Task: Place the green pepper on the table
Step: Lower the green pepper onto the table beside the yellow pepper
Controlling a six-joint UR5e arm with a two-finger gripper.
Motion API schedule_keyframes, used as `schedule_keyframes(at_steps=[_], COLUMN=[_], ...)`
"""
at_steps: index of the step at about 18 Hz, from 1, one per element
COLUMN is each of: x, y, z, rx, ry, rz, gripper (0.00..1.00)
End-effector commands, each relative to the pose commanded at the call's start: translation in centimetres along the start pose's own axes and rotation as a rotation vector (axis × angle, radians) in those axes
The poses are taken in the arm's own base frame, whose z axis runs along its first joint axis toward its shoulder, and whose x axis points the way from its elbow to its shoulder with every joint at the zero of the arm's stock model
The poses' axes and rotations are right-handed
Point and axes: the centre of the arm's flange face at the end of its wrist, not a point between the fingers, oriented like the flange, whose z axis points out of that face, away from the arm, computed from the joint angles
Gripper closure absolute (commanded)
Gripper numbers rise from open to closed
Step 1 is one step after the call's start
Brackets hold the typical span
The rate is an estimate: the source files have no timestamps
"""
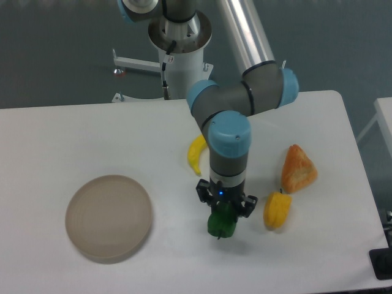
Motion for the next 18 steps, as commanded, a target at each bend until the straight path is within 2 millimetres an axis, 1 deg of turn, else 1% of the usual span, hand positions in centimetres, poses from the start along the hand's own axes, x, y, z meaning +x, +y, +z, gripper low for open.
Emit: schedule_keyframes(at_steps=[2, 4, 7, 9, 14, 18], x=[0.3, 1.2, 1.2, 1.4, 1.7, 1.7], y=[-0.1, -0.6, -0.6, -0.6, -0.7, -0.7], z=[0.7, 1.5, 1.7, 2.3, 3.0, 3.1], rx=[0.004, 0.0, 0.0, -0.006, 0.007, 0.005], ry=[0.014, 0.024, 0.027, 0.037, 0.068, 0.07], rz=[0.01, -0.001, -0.018, -0.017, -0.02, -0.02], gripper=[0.6, 0.6, 0.6, 0.6, 0.6, 0.59])
